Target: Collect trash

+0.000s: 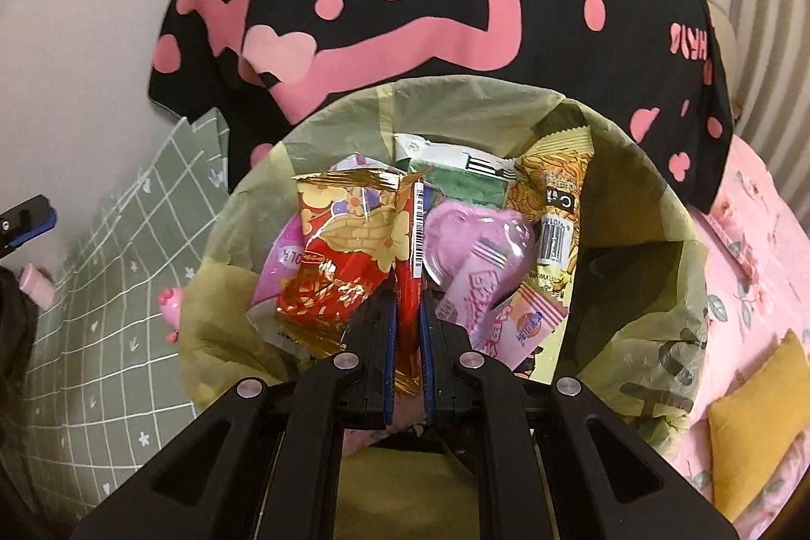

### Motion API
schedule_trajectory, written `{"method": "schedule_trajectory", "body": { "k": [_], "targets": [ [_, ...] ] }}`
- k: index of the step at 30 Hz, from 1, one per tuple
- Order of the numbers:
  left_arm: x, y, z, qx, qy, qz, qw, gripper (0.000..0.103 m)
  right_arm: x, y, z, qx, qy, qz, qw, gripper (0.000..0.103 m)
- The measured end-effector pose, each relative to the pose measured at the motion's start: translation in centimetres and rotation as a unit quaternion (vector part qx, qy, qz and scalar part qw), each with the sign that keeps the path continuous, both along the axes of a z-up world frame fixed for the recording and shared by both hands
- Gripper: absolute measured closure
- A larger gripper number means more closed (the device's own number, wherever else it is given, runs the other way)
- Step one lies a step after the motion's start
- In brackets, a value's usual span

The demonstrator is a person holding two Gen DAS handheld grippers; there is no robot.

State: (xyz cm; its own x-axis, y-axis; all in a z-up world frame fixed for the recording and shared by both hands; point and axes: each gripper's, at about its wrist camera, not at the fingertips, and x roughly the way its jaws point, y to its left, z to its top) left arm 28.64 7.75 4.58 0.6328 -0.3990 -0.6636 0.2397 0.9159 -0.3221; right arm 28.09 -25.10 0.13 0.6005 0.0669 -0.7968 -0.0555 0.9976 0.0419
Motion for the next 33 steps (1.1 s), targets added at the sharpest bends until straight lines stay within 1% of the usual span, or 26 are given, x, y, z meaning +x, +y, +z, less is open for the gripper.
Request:
{"method": "schedule_trajectory", "body": {
  "k": [3, 6, 8, 10, 13, 16, 19, 22, 26, 29, 33],
  "targets": [
    [0.4, 1.7, -0.5, -0.008, 0.003, 0.006, 0.9999, 0.053, 0.0, 0.2, 0.0, -0.014, 0.002, -0.021, 1.000, 0.093],
    [1.0, 2.6, -0.8, -0.004, -0.002, 0.005, 1.0000, 0.053, -0.3, 0.2, 0.2, -0.025, 0.003, -0.048, 0.999, 0.091],
    [1.3, 2.9, -1.0, -0.006, -0.009, 0.006, 0.9999, 0.053, -0.5, 0.0, 0.4, -0.029, 0.003, -0.068, 0.997, 0.083],
    [1.3, 3.0, -1.1, -0.012, -0.014, 0.007, 0.9998, 0.053, -0.9, -0.2, 0.7, -0.024, 0.000, -0.081, 0.996, 0.069],
    [0.5, 2.9, -1.2, -0.016, -0.019, 0.011, 0.9996, 0.053, -1.8, -0.6, 1.4, -0.014, -0.014, -0.091, 0.996, 0.067],
    [-1.2, 2.2, -1.3, -0.014, -0.022, 0.013, 0.9996, 0.050, -3.0, -0.9, 2.3, -0.012, -0.036, -0.085, 0.996, 0.066],
    [-3.3, 1.1, -1.1, -0.001, -0.031, 0.020, 0.9993, 0.049, -4.2, -1.2, 3.5, -0.007, -0.062, -0.077, 0.995, 0.066],
    [-6.6, 0.1, -0.9, 0.003, -0.041, 0.037, 0.9985, 0.049, -5.7, -1.5, 4.8, 0.011, -0.090, -0.064, 0.994, 0.066],
    [-11.1, -1.1, -1.1, 0.031, -0.057, 0.050, 0.9966, 0.049, -8.4, -1.2, 6.3, 0.014, -0.123, -0.038, 0.992, 0.066],
    [-14.3, -1.9, -1.4, 0.050, -0.074, 0.064, 0.9939, 0.049, -10.7, -1.0, 6.4, 0.032, -0.132, -0.019, 0.991, 0.066],
    [-17.2, -2.7, -1.7, 0.055, -0.094, 0.083, 0.9905, 0.049, -13.6, -0.2, 5.9, 0.042, -0.136, -0.007, 0.990, 0.066]
  ]
}}
